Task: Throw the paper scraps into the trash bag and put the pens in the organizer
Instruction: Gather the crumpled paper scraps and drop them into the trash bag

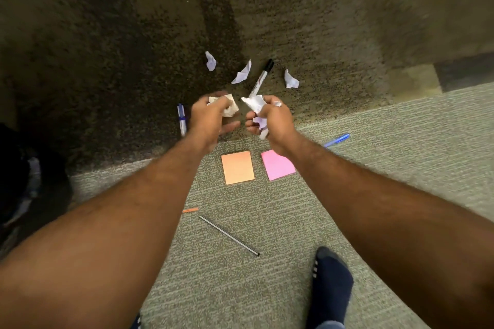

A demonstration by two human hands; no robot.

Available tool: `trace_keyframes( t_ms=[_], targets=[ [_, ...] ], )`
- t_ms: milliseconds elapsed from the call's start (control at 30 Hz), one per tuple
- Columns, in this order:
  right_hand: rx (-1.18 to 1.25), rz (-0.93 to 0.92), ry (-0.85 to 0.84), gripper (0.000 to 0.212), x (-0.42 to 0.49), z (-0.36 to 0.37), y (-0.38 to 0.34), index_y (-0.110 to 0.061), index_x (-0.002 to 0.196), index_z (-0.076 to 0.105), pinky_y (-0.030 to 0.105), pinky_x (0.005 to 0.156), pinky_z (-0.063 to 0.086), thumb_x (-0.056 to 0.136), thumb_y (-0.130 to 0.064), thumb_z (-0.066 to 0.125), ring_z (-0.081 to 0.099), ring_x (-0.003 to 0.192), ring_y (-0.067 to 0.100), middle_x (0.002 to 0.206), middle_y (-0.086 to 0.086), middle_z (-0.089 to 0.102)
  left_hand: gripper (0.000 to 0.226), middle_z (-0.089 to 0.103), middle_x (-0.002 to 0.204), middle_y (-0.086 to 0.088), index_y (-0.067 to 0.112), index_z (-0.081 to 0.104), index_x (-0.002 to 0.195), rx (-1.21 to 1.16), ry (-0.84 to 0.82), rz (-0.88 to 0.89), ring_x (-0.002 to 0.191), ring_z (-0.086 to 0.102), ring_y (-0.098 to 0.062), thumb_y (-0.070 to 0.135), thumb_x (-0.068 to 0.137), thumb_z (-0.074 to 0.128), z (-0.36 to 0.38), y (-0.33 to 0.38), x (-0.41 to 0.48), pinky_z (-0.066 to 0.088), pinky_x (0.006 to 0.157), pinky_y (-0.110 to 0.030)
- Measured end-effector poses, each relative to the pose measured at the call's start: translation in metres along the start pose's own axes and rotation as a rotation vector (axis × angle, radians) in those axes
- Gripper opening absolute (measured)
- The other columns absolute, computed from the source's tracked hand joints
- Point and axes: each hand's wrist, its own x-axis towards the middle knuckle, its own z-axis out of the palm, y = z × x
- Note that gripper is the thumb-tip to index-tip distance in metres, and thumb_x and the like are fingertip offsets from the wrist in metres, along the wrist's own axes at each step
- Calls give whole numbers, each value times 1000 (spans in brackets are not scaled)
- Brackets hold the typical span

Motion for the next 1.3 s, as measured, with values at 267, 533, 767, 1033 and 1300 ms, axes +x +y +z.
trace_keyframes(
  t_ms=[267,533,767,1033,1300],
  targets=[
    [230,-90,35,35,-78,68,-19,-12,95,69,36,76,53,78,7,44,65,93,31,106,21,68,27,71,92,-8,19,64,111,-375,-34,5,77,68,-20,9,88,55,-6,35,-76,55,63,-29],
    [-7,-189,14,22,-156,193,3,-2,109,67,17,66,51,97,-14,53,68,75,2,88,0,70,26,72,81,-1,14,66,110,-534,182,119,73,70,-12,5,89,53,-96,69,-134,53,67,-24],
    [-241,-108,-245,17,-231,312,52,-16,95,71,38,88,57,91,-27,58,70,92,17,97,3,75,29,65,77,7,11,62,104,-504,520,173,66,63,-3,33,84,62,-234,76,-190,49,60,-20],
    [-368,6,-361,91,-240,404,104,-38,129,56,48,108,44,57,-94,54,56,125,18,138,-3,55,123,60,136,-4,24,46,142,-776,530,-15,121,60,-26,97,43,58,-349,84,-215,45,103,-51],
    [-423,-15,-392,75,-256,359,62,-28,140,47,29,85,45,81,-73,54,54,109,1,133,-9,54,52,64,113,15,44,50,120,-614,594,77,121,56,-23,78,87,29,-350,99,-264,42,96,-54]
  ],
)
